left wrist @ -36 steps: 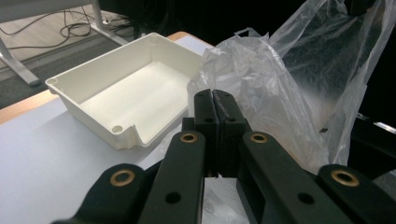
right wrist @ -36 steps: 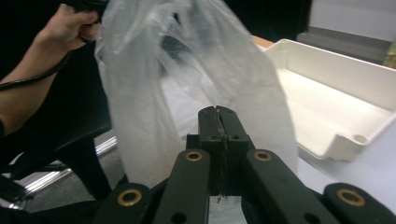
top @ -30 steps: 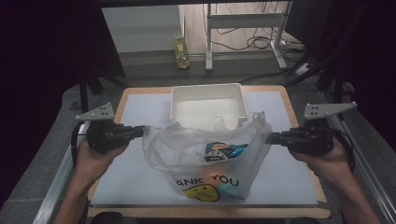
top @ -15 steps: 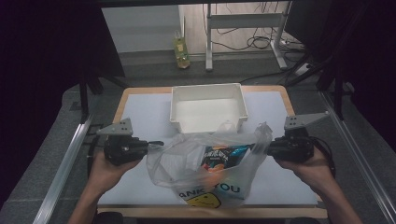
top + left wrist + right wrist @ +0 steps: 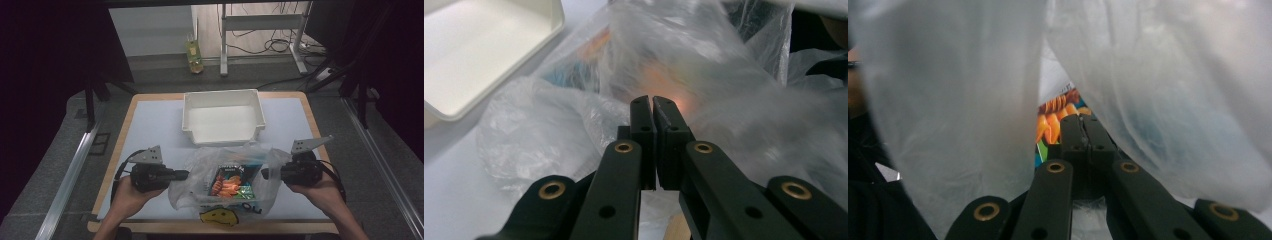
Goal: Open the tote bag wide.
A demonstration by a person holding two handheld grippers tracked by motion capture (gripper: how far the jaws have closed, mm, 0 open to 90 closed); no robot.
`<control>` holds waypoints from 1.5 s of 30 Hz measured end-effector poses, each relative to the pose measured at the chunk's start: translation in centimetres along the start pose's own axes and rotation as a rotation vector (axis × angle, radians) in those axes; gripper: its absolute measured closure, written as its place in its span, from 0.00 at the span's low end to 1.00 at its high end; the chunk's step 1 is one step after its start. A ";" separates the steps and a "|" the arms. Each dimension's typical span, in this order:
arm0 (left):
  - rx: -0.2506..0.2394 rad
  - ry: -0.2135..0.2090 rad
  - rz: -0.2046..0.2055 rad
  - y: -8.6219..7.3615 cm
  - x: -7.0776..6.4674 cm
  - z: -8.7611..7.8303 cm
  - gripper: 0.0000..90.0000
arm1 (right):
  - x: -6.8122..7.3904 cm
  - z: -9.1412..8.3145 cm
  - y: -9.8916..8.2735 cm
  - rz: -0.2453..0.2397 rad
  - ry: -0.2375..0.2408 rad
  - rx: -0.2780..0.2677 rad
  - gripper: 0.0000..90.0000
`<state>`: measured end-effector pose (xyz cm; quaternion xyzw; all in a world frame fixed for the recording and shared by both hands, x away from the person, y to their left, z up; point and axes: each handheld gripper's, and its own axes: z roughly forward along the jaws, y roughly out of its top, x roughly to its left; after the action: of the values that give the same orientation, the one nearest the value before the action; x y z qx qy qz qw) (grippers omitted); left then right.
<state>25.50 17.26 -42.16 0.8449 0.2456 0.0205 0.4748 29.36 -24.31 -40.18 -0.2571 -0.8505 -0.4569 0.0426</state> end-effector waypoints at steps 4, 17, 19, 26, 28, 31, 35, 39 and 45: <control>0.037 0.022 -0.002 -0.6 0.2 1.1 0.97 | -0.6 0.9 -1.0 0.015 -0.010 0.020 0.99; 0.138 0.148 -0.032 -2.8 1.6 5.2 0.98 | -2.6 3.7 -4.1 0.034 -0.123 0.102 0.99; 0.152 0.164 -0.042 -3.1 2.0 5.8 0.98 | -2.8 3.9 -4.4 0.039 -0.133 0.108 0.99; 0.237 0.229 -0.067 -4.4 3.6 8.3 0.99 | -3.8 5.8 -6.3 0.058 -0.177 0.158 0.99; 0.248 0.239 -0.071 -4.6 3.8 8.5 0.99 | -4.0 6.2 -6.7 0.053 -0.192 0.169 0.99; 0.275 0.281 -0.081 -5.0 4.4 9.0 0.99 | -4.2 6.5 -7.0 0.051 -0.208 0.179 0.99; 0.289 0.307 -0.107 -5.9 5.1 8.9 0.99 | -4.7 6.6 -7.7 0.055 -0.237 0.191 0.99; 0.258 0.308 -0.130 -5.8 5.3 8.0 0.99 | -5.1 6.4 -8.4 0.077 -0.243 0.180 0.99; 0.122 0.261 -0.170 -4.8 4.7 4.6 0.99 | -5.1 6.2 -8.5 0.087 -0.242 0.173 0.99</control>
<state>28.93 17.76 -49.50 0.8384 0.3767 0.0747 0.3868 30.73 -25.27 -51.77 -0.3425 -0.8735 -0.3455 -0.0185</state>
